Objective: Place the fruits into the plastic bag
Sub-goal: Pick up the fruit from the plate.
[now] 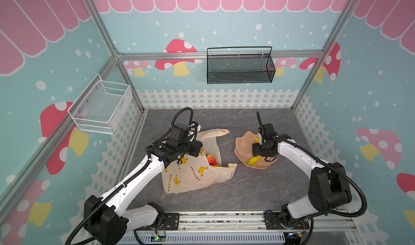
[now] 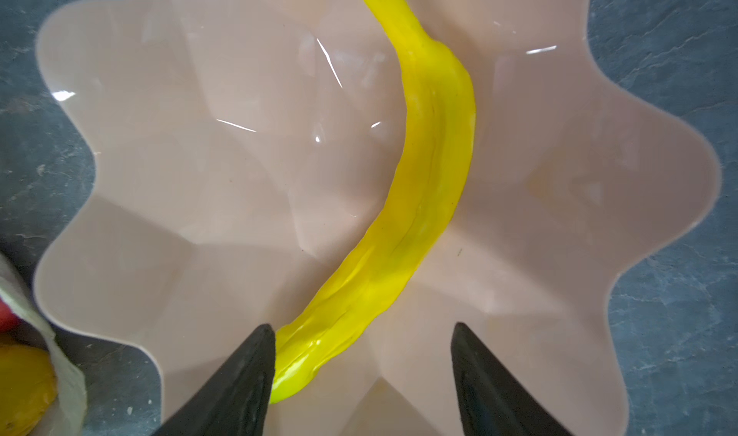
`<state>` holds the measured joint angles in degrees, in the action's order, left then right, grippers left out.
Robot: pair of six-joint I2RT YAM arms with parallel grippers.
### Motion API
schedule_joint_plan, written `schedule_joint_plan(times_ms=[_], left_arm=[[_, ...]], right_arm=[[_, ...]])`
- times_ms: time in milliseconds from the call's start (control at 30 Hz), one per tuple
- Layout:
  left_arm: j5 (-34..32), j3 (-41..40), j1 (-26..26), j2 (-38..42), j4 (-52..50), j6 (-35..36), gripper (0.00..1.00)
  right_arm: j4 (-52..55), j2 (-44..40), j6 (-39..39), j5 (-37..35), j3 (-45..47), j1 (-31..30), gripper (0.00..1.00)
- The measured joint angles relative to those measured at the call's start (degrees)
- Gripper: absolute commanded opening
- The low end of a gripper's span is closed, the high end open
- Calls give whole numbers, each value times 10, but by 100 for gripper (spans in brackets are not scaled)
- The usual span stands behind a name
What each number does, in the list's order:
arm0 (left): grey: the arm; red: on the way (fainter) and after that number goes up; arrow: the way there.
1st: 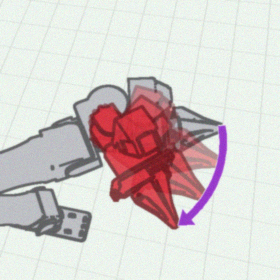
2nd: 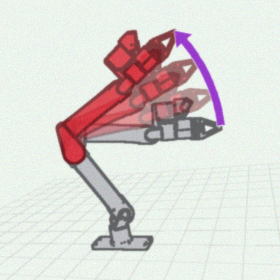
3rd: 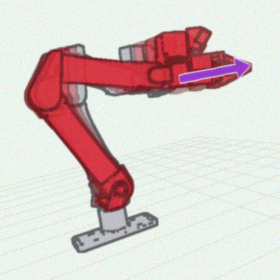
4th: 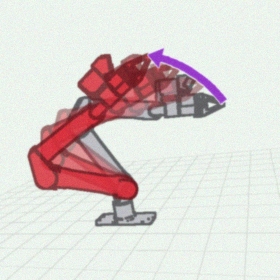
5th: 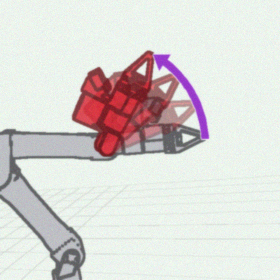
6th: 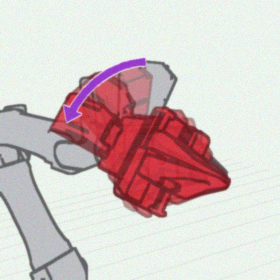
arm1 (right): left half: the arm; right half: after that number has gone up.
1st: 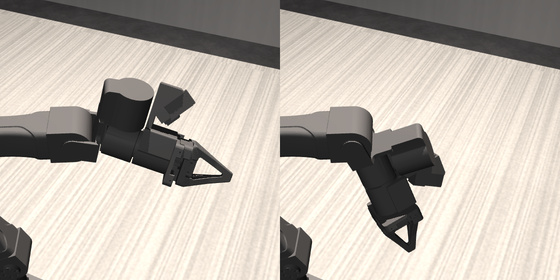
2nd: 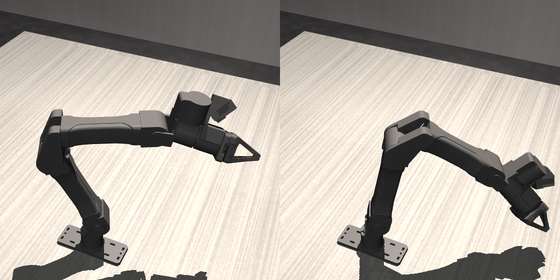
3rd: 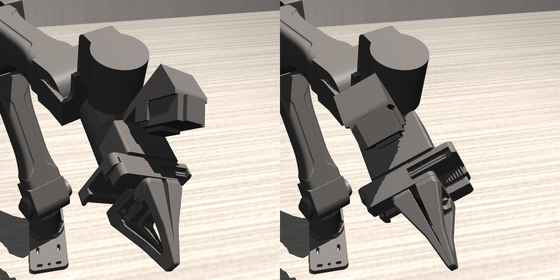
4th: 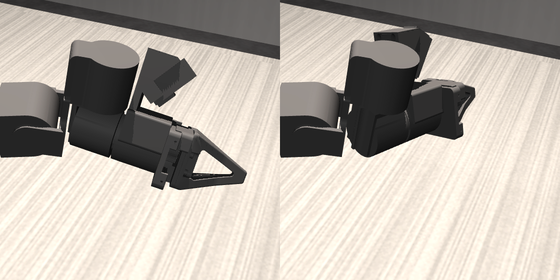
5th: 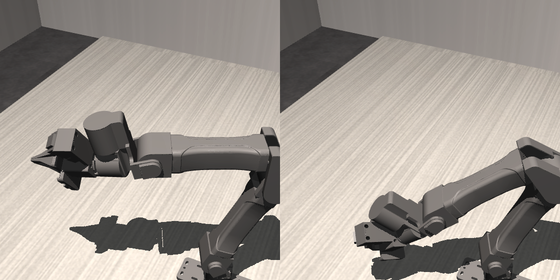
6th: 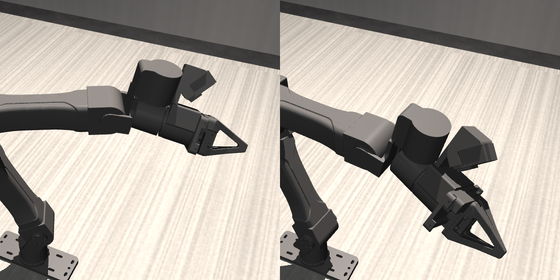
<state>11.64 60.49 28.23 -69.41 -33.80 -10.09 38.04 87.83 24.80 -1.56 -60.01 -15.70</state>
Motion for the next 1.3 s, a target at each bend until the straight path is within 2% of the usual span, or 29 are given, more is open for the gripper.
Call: schedule_joint_plan(times_ms=[500,733,900,1300], left_arm=[[-1,0,0,4,-1,0,0],[-1,0,0,4,-1,0,0],[-1,0,0,4,-1,0,0],[-1,0,0,4,-1,0,0]], right_arm=[[-52,94,1,3,4,10,59],[-69,115,1,0,4,11,45],[-71,116,2,-3,4,11,38],[-50,61,-2,-6,-43,11,30]])
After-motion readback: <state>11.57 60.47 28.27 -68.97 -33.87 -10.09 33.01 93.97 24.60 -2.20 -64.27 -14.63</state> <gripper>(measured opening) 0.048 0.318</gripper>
